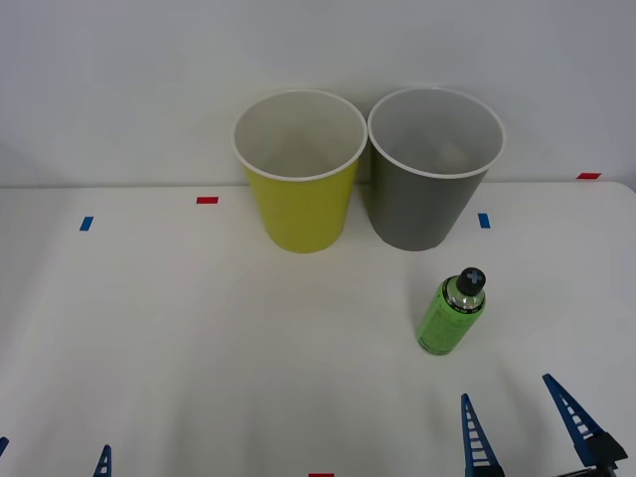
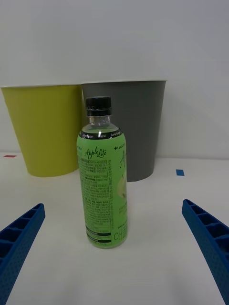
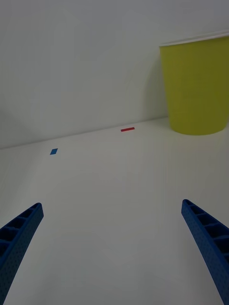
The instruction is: Put cans in the gray bin and PET bottles in the light green bin.
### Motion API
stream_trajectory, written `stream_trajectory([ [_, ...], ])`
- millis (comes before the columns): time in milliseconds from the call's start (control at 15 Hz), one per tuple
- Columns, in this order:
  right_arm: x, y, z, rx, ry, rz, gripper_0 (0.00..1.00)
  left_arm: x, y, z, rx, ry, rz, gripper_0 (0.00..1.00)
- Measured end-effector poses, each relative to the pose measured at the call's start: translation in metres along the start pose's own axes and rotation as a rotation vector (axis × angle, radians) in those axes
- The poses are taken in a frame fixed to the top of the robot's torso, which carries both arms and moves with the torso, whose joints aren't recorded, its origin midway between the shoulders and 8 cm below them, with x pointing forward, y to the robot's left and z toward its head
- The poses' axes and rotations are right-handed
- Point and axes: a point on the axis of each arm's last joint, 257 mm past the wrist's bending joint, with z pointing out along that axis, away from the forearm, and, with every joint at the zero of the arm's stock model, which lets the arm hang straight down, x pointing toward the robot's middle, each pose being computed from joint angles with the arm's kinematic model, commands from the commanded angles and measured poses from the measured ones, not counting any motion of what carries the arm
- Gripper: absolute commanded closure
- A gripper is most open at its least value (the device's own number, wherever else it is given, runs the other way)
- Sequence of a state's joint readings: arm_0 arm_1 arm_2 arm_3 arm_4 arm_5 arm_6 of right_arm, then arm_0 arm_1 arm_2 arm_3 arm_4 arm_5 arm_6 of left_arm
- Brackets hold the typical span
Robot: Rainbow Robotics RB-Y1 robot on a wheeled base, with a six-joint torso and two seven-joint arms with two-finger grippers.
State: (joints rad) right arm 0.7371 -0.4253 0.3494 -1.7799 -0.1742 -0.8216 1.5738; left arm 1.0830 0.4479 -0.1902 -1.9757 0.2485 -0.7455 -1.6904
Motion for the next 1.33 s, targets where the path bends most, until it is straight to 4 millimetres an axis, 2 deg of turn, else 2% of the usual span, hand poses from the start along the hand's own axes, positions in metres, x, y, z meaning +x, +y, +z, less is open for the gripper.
stream_trajectory([
  [600,0.012,0.004,0.054,0.045,0.018,0.0,0.0,0.0,0.0,0.0,0.0,0.0,0.0,0.0],
  [1333,0.011,0.008,0.115,0.048,0.022,0.008,0.0,0.0,0.0,0.0,0.0,0.0,0.0,0.0],
])
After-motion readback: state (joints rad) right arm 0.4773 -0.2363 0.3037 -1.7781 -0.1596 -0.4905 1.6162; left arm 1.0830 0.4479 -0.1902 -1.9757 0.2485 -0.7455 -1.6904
